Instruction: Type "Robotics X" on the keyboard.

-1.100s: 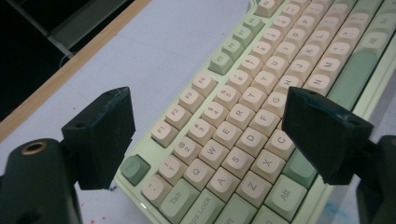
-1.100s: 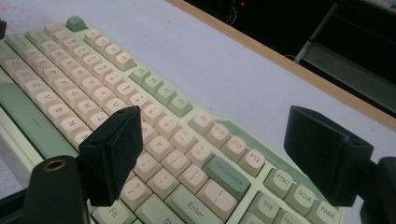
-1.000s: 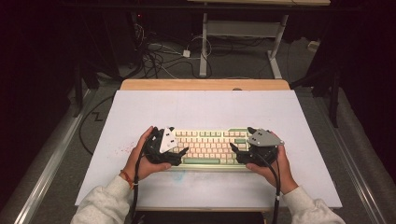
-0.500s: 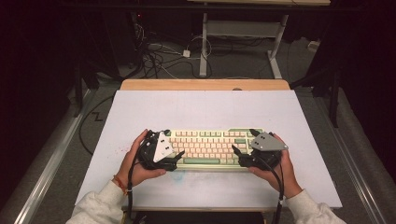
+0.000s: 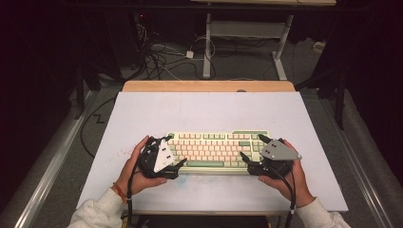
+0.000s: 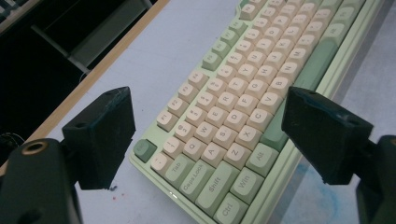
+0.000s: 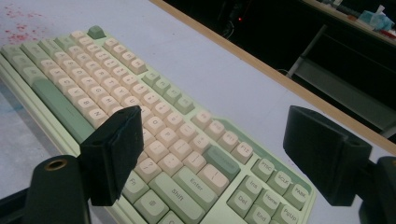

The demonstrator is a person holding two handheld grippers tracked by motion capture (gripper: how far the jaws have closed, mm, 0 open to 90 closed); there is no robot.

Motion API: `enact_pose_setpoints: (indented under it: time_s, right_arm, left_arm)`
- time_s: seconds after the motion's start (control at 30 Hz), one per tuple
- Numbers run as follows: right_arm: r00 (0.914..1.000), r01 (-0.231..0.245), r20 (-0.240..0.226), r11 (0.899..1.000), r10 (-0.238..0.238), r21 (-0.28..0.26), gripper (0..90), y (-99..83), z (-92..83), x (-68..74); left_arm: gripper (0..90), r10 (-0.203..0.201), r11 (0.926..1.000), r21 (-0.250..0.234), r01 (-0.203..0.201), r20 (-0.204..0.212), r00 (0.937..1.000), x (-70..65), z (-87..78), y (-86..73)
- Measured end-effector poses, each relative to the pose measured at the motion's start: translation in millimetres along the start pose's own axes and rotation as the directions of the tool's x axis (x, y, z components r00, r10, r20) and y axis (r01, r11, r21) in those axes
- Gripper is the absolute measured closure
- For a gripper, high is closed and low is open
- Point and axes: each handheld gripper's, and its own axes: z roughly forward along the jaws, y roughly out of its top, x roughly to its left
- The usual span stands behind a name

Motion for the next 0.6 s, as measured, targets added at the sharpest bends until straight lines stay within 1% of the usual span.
enact_pose_setpoints:
  time_s: [0.07,0.13,0.23,0.37,0.47,0.6]
  right_arm:
    - [1.0,0.006,0.005,1.0,-0.006,0.002,20.4,-0.4,-1.9,0.2]
    - [1.0,0.006,-0.001,1.0,-0.006,0.0,20.4,-1.1,-3.8,-0.2]
    - [1.0,0.004,-0.005,1.0,-0.004,-0.005,20.4,-2.5,-7.1,-0.8]
    - [0.9999,0.015,-0.007,1.0,-0.015,-0.005,20.4,-4.5,-10.2,-0.1]
    - [0.9998,0.017,-0.008,1.0,-0.017,-0.006,20.4,-6.0,-12.3,0.1]
    - [0.9998,0.016,-0.009,1.0,-0.016,-0.008,20.4,-7.7,-14.6,-0.7]
  left_arm:
    - [16.2,0.002,1.0,-0.003,-0.002,0.0,1.0,-0.2,-1.9,-1.4]
    - [16.2,0.003,1.0,-0.006,-0.003,-0.002,1.0,-0.4,-4.1,-3.1]
    - [16.2,0.001,1.0,-0.003,-0.001,-0.005,1.0,-0.8,-6.2,-6.1]
    - [16.2,0.007,1.0,0.006,-0.007,-0.009,0.9999,-2.1,-8.1,-10.0]
    - [16.2,0.004,1.0,0.003,-0.004,-0.015,0.9999,-2.8,-10.1,-12.3]
    - [16.2,0.012,0.9999,0.006,-0.012,-0.02,0.9997,-3.8,-12.3,-15.2]
